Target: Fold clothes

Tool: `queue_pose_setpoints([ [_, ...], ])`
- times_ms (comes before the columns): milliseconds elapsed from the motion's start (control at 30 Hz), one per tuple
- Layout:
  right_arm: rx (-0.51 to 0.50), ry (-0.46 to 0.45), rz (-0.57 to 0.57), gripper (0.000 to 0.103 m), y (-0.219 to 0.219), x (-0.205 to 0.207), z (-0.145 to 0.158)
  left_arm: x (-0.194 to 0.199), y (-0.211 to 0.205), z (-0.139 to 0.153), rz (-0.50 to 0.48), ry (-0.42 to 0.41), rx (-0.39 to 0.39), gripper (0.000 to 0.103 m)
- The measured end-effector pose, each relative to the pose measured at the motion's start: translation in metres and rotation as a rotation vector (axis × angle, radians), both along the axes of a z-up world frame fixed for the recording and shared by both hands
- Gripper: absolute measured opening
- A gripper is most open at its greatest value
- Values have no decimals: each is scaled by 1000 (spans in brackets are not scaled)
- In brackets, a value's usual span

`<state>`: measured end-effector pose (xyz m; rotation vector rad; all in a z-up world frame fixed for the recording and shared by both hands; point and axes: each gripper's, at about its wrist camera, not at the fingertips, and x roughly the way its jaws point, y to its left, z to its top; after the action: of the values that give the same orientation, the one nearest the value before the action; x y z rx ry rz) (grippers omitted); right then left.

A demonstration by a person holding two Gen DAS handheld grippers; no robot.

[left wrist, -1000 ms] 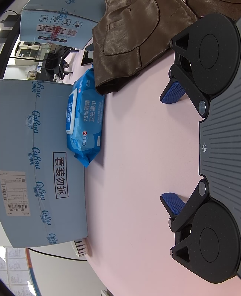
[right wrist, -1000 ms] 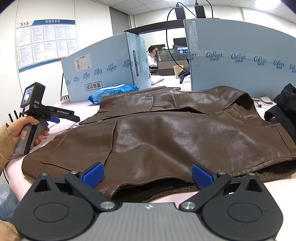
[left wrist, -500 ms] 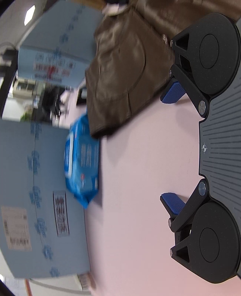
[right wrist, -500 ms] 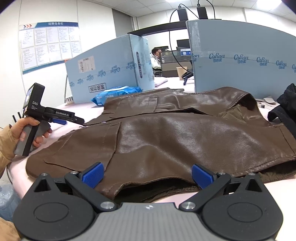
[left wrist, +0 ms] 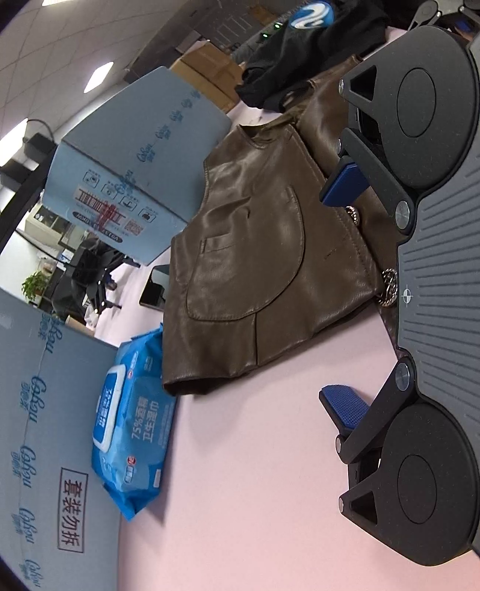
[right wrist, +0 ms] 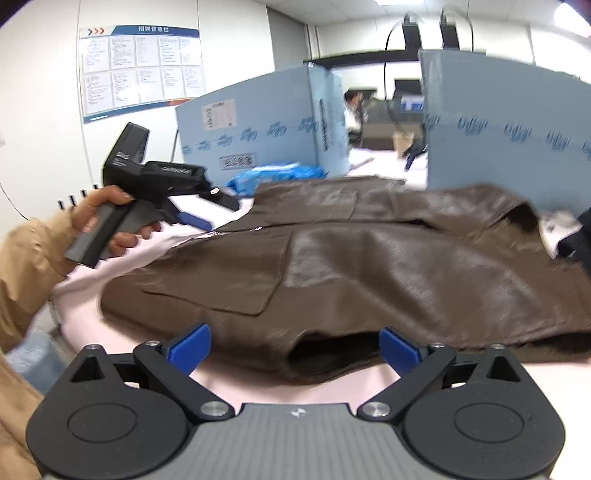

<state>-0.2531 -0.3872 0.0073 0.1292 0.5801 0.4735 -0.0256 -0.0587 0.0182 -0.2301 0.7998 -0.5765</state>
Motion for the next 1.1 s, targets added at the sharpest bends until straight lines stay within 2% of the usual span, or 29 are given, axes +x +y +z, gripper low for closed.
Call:
queue_pose_setpoints([
  [67,26,37,0,85,-3,-3,2,-5,-3,-1,-18,-16,18,103],
  [133,81,55,11,73,-8,-3,4,-9,-4,-1,-22,-23,16,103],
  [200,196,105,36,64,-11,5,1,-12,-3,-1,-24,-20,4,103],
  [300,299,146,13,54,-14,20,-6,-18,-4,1,-56,-1,-28,103],
  [333,312,148,10,46,-15,21,-6,-19,-4,2,-64,-1,-30,103],
  [367,402,150,2,43,-20,26,-8,-24,-6,3,-79,-10,-28,103],
  [433,525,137,-17,28,-28,30,-12,-30,-9,5,-93,-26,-19,103],
  [533,707,153,-48,15,-44,34,-22,-34,-13,5,-114,-32,-27,103],
  [567,772,168,-61,14,-51,35,-28,-35,-15,5,-116,-33,-32,103],
  [667,862,178,-108,9,-65,30,-38,-35,-19,5,-121,-28,-53,103],
  [833,901,83,-184,7,-95,-1,-29,-37,-23,5,-127,-38,-76,103],
  [900,840,56,-189,7,-102,-16,-21,-36,-24,3,-130,-33,-72,103],
  [933,658,96,-211,8,-99,-25,-13,-36,-24,2,-132,-31,-72,103],
  [967,533,139,-225,10,-94,-27,-12,-37,-24,1,-133,-29,-76,103],
  [1033,387,200,-229,15,-88,-32,-15,-39,-20,0,-132,-28,-81,103],
  [1067,381,206,-218,21,-91,-37,-11,-41,-19,-1,-132,-27,-83,103],
  [1100,376,213,-218,36,-92,-38,-8,-42,-17,-1,-129,-26,-83,103],
])
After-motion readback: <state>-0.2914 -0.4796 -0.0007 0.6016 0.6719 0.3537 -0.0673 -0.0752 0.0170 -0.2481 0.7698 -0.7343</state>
